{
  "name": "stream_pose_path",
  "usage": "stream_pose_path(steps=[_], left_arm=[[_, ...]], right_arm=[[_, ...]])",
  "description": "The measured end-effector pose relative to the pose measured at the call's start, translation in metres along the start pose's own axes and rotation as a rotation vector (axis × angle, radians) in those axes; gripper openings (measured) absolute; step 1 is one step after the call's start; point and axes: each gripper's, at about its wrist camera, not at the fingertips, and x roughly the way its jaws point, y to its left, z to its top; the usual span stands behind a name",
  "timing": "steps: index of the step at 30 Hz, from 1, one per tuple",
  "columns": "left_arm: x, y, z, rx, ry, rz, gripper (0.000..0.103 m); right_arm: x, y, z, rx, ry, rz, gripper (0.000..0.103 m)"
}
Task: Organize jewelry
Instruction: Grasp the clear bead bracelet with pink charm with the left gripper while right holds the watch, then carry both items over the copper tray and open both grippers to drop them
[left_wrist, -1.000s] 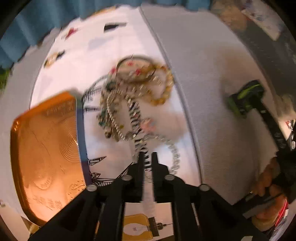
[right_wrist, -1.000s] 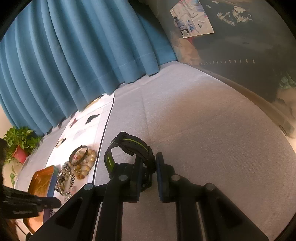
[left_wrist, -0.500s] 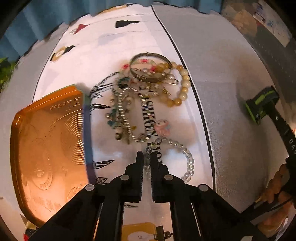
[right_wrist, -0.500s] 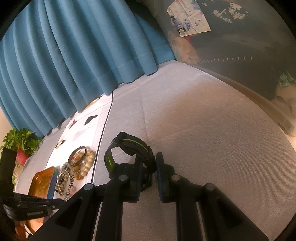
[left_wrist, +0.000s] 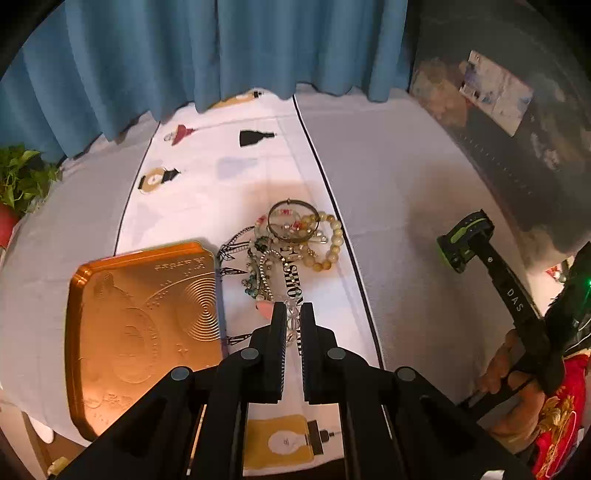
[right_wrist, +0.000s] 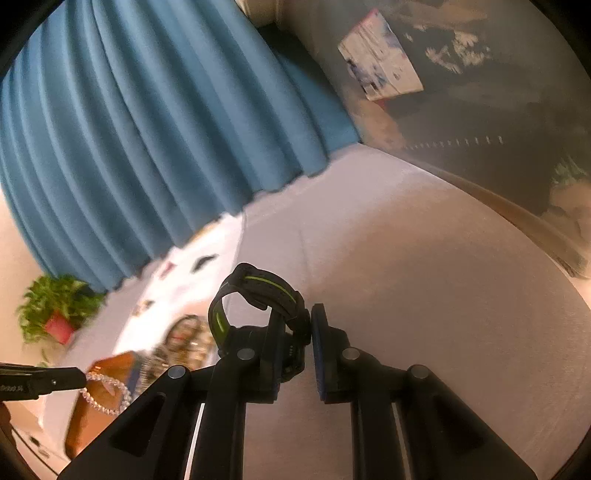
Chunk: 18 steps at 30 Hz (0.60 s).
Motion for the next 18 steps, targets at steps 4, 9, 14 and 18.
stream_pose_path(steps=[4,9,14,18], left_arm=[[-0.015,0.011,-0.006,-0.008,-0.020,-0.015,0.005],[-0.032,0.025,-0.019,-0.023,-0.029,-0.027,0.005],[-0.042,0.049,-0.035,-0.051,-0.031,-0.042,0.005],[-0.054,0.070,-0.047,-0.080,-0.044,-0.054,0.005]], right_arm=[[-0.017,0.010,-0.001,0.013,0.004,0.070,0.015],[-0.047,0.029,-0.015,-0.054,0.001,0.012,0.015],[-0.069,0.038,-0.037,-0.084,0.052,-0.034,0.015],[-0.078,0.051,-0.051,-0.117,0.103,-0.044,0.015]])
